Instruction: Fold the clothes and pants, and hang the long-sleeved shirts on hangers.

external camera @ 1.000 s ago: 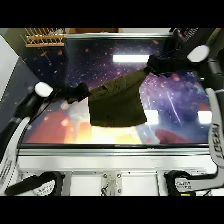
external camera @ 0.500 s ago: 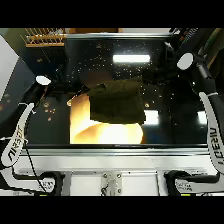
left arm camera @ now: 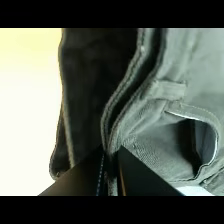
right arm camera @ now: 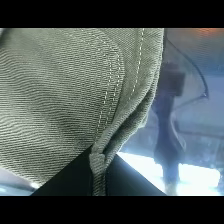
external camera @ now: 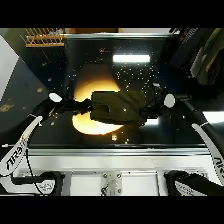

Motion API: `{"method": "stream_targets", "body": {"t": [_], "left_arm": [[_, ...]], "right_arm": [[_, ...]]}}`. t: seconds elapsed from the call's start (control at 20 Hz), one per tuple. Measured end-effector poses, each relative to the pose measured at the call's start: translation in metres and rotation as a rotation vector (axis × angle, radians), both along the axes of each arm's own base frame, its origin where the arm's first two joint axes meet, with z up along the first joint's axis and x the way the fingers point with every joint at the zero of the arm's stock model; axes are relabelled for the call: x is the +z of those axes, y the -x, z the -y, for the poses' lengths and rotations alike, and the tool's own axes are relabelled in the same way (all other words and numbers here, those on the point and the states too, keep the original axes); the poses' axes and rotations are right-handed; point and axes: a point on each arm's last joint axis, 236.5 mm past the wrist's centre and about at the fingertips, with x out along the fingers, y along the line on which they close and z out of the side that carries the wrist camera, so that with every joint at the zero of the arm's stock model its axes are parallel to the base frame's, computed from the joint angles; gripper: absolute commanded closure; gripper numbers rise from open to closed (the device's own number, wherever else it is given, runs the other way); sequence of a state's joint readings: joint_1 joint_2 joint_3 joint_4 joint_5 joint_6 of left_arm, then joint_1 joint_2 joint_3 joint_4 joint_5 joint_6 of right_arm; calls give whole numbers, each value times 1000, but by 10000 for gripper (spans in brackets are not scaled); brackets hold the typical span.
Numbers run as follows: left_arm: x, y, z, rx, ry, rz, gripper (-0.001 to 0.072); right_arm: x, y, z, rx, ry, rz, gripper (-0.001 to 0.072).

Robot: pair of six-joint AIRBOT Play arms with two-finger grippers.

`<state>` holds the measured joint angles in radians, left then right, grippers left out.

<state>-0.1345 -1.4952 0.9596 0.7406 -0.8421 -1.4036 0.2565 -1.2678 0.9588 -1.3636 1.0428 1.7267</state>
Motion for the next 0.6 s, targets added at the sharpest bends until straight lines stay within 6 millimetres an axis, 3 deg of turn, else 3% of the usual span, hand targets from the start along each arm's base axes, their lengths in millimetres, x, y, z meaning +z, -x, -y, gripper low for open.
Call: {"method": "stream_targets", "body": {"t": [0.15, 0.2, 0.25, 0.3, 0.35, 0.4, 0.5, 0.6], "left_arm": [[-4, 3, 4, -8, -10, 6, 677], [-5, 4, 4, -9, -11, 7, 538], [-5, 4, 4, -11, -12, 6, 232], [-6, 5, 4, -13, -14, 6, 155], [-4, 4, 4, -12, -13, 9, 163], [0, 4, 3, -10, -11, 17, 163], [17, -2, -4, 9, -1, 54, 163], [42, -9, -17, 39, 6, 111, 164]], "right_arm": [[-13, 9, 1, -2, 8, -23, 684], [-15, 11, 0, -6, 3, -29, 677], [-16, 12, -2, -10, -6, -34, 637], [-16, 14, -4, -14, -17, -40, 354], [-14, 15, -8, -20, -35, -44, 42], [-7, 12, -13, -29, -65, -34, 8], [17, 2, -19, -32, -121, 10, 8], [47, -12, -8, -56, -157, 62, 8]]}}
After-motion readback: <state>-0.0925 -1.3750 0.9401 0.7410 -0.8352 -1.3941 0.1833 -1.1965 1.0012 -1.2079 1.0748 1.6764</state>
